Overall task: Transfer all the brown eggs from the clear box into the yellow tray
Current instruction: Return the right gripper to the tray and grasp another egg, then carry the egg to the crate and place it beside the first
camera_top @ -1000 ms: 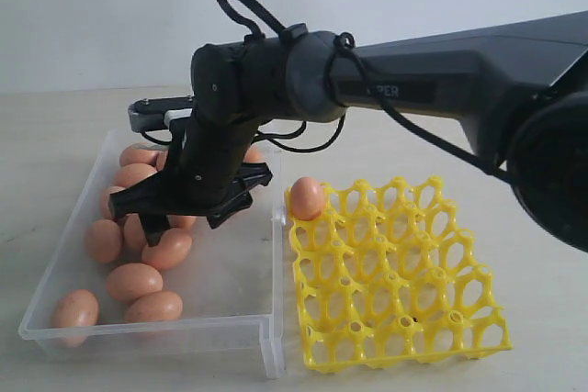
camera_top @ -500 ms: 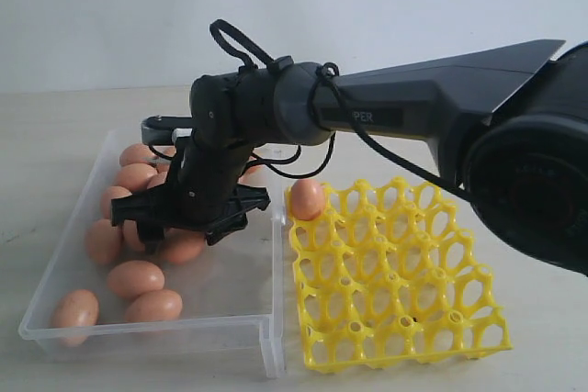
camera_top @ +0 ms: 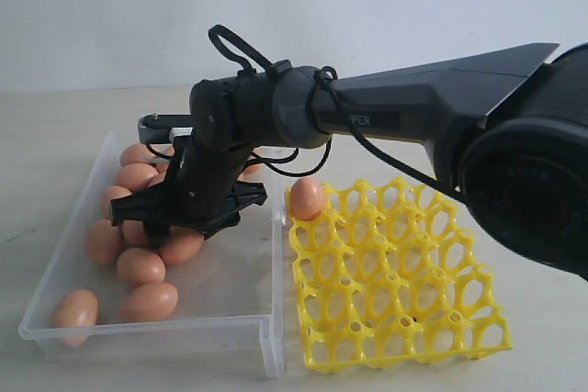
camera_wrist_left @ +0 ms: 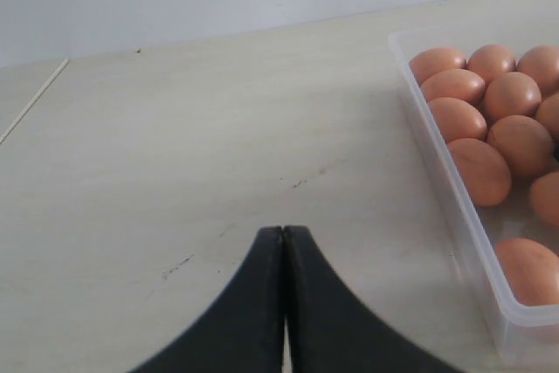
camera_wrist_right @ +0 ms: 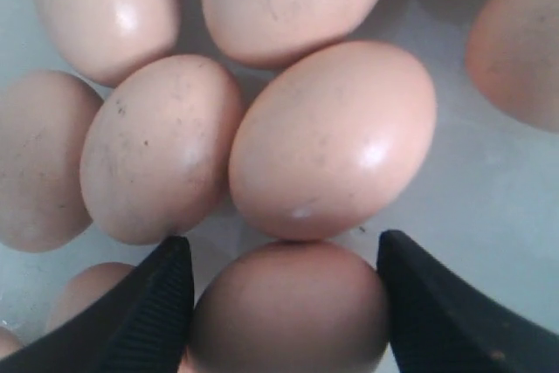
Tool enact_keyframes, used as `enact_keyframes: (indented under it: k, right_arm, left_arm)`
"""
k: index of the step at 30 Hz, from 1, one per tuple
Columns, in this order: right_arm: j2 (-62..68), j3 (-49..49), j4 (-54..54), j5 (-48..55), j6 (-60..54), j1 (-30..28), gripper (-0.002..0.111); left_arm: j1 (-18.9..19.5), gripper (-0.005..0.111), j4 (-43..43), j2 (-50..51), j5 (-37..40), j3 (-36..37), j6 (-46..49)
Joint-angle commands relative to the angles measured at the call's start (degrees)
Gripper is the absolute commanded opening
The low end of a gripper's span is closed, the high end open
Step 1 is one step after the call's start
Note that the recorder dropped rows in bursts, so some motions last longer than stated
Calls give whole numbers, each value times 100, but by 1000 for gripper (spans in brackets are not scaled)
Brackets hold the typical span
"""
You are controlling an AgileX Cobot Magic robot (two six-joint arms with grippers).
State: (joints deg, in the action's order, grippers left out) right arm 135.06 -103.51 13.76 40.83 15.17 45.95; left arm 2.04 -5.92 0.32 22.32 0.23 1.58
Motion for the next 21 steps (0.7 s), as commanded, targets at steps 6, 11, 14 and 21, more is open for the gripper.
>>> enact_keyframes:
  k: [6,11,14,21]
  right_arm:
    - [-572,-23,-2071,-12,-98,6,0]
    - [-948,53,-3527,615,227,6,0]
    - [-1273,443,-3955,585,475,-63,0]
    - [-2246,2074,-4712,-78,1517,-452,0]
  left_arm:
    - [-43,0,14,-32,-52,-23,-33]
    - [-43,0,14,-32,-52,-23,-33]
    - [-43,0,14,-32,-52,-23,-33]
    - [-43,0,14,-32,-52,-23,-33]
